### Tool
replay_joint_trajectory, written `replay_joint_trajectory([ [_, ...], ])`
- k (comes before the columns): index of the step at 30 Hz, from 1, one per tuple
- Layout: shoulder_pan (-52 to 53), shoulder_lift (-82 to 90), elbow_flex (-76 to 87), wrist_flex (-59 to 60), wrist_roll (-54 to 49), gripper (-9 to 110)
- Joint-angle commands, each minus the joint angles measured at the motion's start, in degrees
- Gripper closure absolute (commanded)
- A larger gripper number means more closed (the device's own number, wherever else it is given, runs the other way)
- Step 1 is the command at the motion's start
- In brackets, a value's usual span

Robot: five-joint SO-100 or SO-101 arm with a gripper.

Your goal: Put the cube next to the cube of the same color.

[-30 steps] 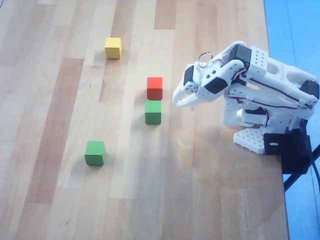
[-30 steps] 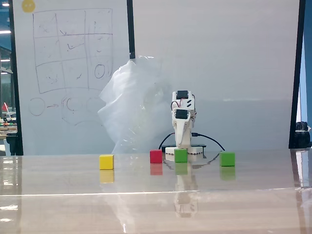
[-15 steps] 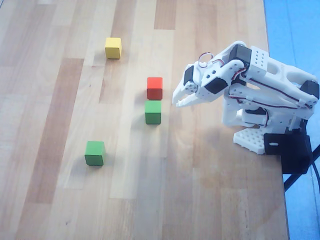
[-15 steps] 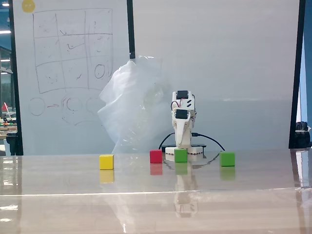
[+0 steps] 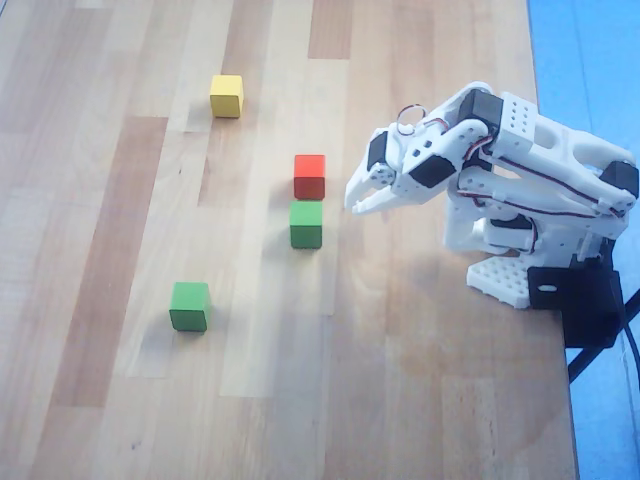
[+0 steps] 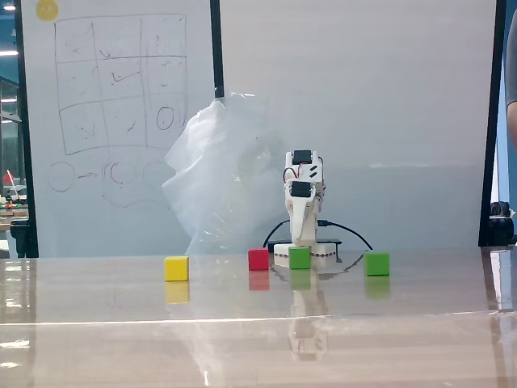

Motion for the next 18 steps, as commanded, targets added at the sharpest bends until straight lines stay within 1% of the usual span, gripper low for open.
replay_joint_trajectory([
  [1,0.00,1.58,-1.14,0.44,-0.18,101],
  [18,0.53,1.67,-1.14,0.44,0.18,101],
])
